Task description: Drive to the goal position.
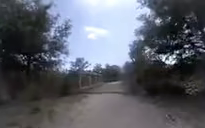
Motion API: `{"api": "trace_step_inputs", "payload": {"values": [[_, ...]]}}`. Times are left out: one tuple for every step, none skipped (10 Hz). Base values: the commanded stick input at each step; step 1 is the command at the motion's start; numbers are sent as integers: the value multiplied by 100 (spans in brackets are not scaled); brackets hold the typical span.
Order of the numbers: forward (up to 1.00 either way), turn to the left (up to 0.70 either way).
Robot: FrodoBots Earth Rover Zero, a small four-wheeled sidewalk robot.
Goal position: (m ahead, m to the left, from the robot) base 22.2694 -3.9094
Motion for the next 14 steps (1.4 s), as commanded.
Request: {"api": "trace_step_inputs", "payload": {"values": [[85, 0], [85, 0], [85, 0], [85, 0], [85, 0], [85, 0], [85, 0], [85, 0], [85, 0], [85, 0], [85, 0], [85, 0], [85, 0], [85, 0]]}}
